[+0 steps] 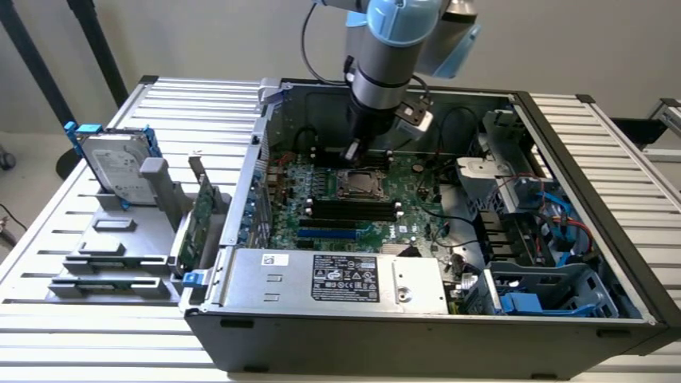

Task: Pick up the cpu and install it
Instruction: 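Install the first cpu locking lever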

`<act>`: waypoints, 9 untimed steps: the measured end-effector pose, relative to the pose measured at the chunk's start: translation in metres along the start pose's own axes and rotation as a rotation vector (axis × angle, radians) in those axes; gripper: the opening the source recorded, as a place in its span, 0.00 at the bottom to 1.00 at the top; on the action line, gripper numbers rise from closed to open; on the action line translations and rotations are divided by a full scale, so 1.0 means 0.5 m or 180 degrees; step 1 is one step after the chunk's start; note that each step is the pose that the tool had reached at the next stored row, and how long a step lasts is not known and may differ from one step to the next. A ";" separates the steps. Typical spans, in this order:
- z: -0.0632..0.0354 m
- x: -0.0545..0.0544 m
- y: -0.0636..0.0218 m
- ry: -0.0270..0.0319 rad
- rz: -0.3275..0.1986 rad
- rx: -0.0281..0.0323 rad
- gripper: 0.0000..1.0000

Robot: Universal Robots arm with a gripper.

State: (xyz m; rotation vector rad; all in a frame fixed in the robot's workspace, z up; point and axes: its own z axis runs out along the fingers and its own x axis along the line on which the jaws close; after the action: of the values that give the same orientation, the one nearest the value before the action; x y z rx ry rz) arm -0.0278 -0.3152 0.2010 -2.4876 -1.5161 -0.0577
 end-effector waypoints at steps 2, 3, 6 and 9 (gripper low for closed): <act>0.000 0.001 0.002 0.0000 -0.0001 0.0000 0.11; 0.000 0.001 0.003 0.0000 -0.0001 0.0000 0.11; 0.000 0.003 0.005 0.0000 -0.0001 0.0000 0.11; 0.000 0.004 0.008 0.0000 -0.0002 0.0000 0.11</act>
State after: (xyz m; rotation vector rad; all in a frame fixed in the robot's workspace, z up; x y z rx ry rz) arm -0.0233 -0.3152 0.2008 -2.4873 -1.5167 -0.0575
